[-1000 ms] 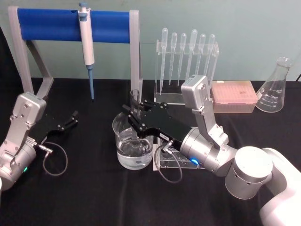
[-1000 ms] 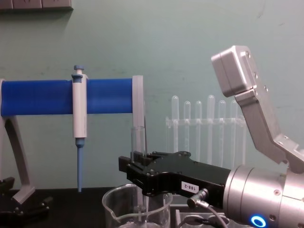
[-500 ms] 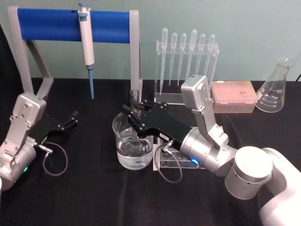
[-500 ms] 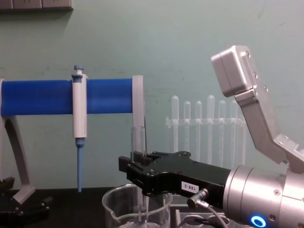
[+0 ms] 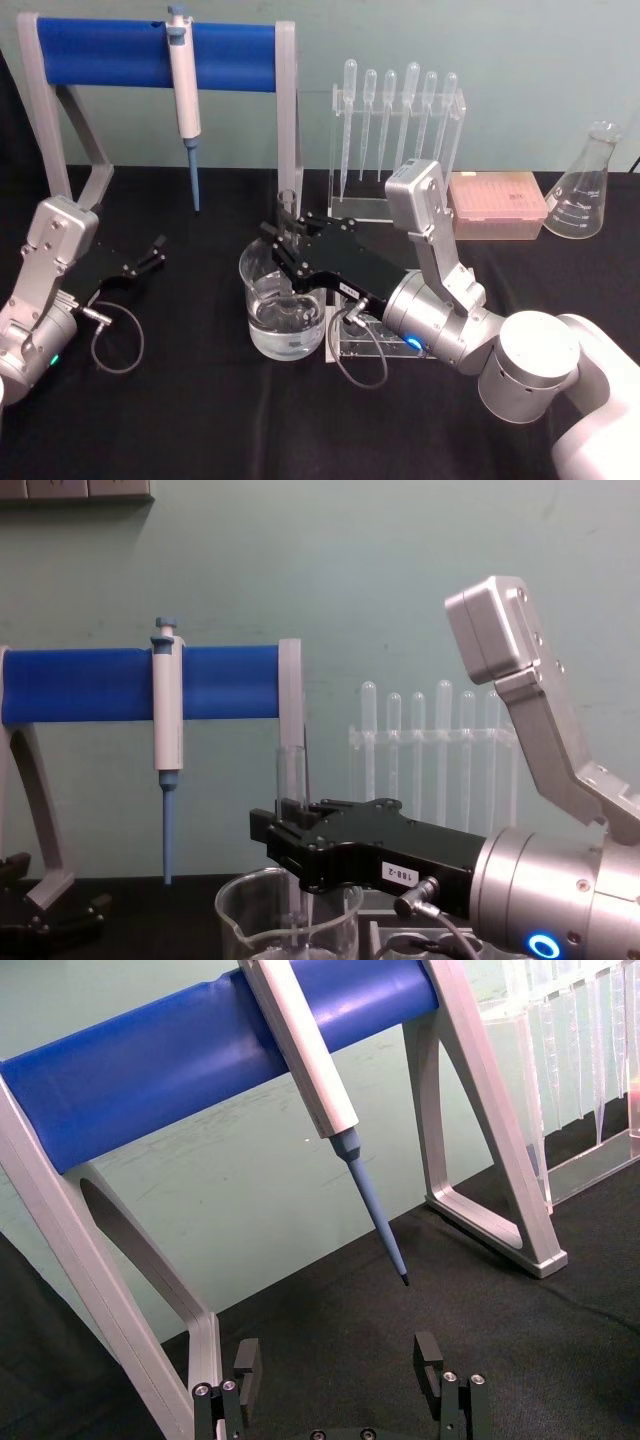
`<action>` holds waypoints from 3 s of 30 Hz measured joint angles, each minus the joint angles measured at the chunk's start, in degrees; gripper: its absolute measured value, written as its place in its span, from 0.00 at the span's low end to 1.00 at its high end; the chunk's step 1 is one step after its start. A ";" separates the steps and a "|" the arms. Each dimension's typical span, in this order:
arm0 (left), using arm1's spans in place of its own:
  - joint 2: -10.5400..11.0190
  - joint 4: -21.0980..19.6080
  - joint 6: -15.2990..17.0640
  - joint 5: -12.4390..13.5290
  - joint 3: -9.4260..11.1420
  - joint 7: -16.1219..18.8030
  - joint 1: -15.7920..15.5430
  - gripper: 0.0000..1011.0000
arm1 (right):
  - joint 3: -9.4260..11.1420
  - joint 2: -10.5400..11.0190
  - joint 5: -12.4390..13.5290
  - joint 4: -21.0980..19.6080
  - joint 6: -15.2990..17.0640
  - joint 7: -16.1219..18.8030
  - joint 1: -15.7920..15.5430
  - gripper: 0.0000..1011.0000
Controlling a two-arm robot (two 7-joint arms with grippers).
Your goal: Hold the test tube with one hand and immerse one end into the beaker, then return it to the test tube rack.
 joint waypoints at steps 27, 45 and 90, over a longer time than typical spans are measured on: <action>0.00 0.00 0.00 0.00 0.00 0.00 0.00 0.99 | 0.00 0.00 0.00 0.00 0.00 0.00 0.00 0.22; 0.00 0.00 0.00 0.00 0.00 0.00 0.00 0.99 | 0.00 0.00 0.00 0.00 0.00 0.00 0.00 0.22; 0.00 0.00 0.00 0.00 0.00 0.00 0.00 0.99 | 12.55 11.26 4.11 -26.72 12.62 -6.62 -9.43 0.22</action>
